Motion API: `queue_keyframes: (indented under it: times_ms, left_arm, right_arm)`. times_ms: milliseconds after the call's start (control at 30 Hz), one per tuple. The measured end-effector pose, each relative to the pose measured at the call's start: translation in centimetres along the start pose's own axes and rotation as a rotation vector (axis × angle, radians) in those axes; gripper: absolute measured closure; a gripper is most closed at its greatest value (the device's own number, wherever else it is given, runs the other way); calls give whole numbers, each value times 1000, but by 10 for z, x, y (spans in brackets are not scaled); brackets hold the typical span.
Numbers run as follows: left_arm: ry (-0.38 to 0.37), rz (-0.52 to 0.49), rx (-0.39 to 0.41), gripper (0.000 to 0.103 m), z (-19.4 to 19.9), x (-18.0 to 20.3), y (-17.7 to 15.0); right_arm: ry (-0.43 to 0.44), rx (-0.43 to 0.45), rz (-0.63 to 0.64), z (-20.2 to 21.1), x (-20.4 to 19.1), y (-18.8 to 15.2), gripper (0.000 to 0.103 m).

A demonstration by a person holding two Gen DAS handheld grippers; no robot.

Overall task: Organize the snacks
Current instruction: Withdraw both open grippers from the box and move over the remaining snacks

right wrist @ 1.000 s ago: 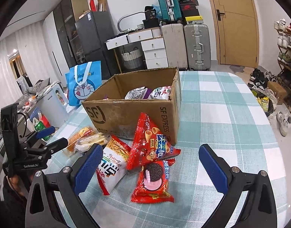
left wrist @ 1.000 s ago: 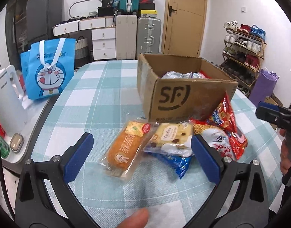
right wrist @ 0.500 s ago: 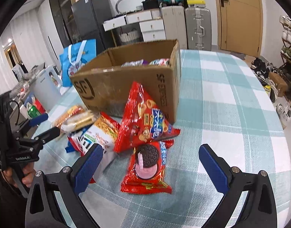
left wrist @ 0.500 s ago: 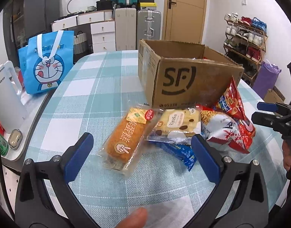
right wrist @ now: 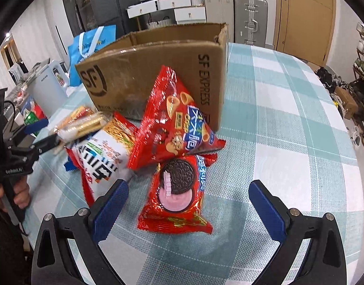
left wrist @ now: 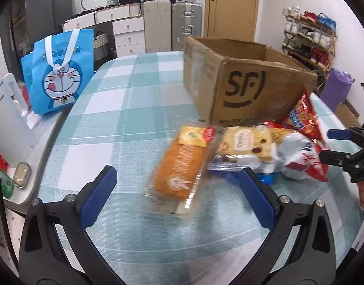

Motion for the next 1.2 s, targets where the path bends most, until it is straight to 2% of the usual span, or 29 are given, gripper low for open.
queue_keyframes:
  times_ms: [233,433,667,767,933,1200]
  left_arm:
    - [8,1,-41,1,-13,-17,-2]
    - [-22,8,-96,1,-29,-18,-5]
    - [-24,-48,-127,1,-44,-7,-3]
    - [-21,-72,-163,1,-54,-2,-5]
    - [-53,-46,-177,1,-59,-5,-5]
    - [-47,-52,-178,1,-61,-3,-4]
  right_arm:
    - [-10,-25,15,-8,-1,-4,1]
    - [-28,-50,25,-14,-1,-8,1]
    - [-62,-57,51,-20,0,-9,1]
    - [-76,-52,63,-22,-4,-10,1]
    - [-77,-25,67,-22,-4,-10,1]
    - [-76,-25,66,-22,-2,-10,1]
Point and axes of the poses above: each gripper's, at about its wrist camera, not at the fingertips, and z roughly against the way its jaws point, x to its right, y to its top, the point moved 6 cm from there along -z, roughly the way its jaws point, and after that the axes turned 2 degrees about x, right-handed, at the moved point
